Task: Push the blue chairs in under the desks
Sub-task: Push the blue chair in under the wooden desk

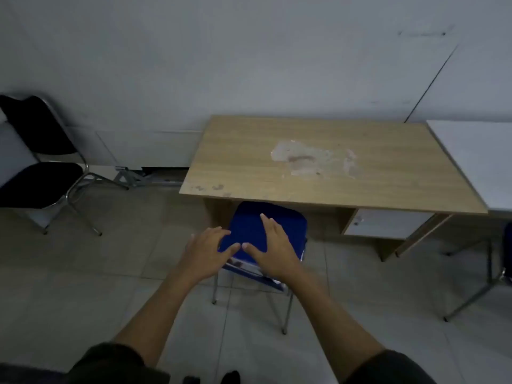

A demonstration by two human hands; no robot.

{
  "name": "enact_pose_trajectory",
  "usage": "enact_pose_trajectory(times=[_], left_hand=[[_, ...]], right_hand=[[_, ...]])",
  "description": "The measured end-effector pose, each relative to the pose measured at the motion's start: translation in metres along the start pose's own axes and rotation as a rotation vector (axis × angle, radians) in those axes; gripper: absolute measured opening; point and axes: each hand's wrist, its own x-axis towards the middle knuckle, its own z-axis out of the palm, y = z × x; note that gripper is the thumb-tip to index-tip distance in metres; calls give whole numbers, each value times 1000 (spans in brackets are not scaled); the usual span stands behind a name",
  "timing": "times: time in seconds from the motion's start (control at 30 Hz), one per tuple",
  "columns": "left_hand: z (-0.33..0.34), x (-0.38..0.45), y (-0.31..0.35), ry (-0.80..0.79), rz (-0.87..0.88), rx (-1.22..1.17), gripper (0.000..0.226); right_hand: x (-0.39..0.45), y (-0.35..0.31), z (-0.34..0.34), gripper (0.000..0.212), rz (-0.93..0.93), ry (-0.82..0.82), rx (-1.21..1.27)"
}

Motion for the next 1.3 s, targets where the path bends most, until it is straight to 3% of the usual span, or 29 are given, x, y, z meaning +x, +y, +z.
enact_pose_trajectory(times=[0.1, 0.13, 0.23, 0.3, 0.43, 0.73, 0.93, 1.17, 1.3], left_hand=[[3, 9, -46, -94, -14, 161, 88], [4, 12, -62, -142, 25, 218, 97], [16, 25, -92, -177, 138, 354, 90], [21, 35, -96, -122, 187, 329, 65], [36, 50, -93, -24, 241, 260, 36], [49, 55, -85, 36, 163, 270, 23], [75, 35, -54, 11, 137, 240, 29], [120, 20, 34, 13, 174, 136, 34], [131, 21, 48, 31, 157, 134, 32]], right_hand=[[0, -3, 43, 103, 93, -81, -179], [-1, 0, 58, 97, 109, -112, -263], [4, 9, 77, 33, 89, -32, -532], [8, 9, 78, 17, 121, 17, -606], [10, 11, 78, 13, 132, 28, -599], [15, 32, 74, 12, 66, 7, -591], [-2, 66, 48, 19, 39, 0, -651], [-28, 133, -22, 24, 148, 34, -684], [-33, 145, -34, 24, 162, 24, -654]])
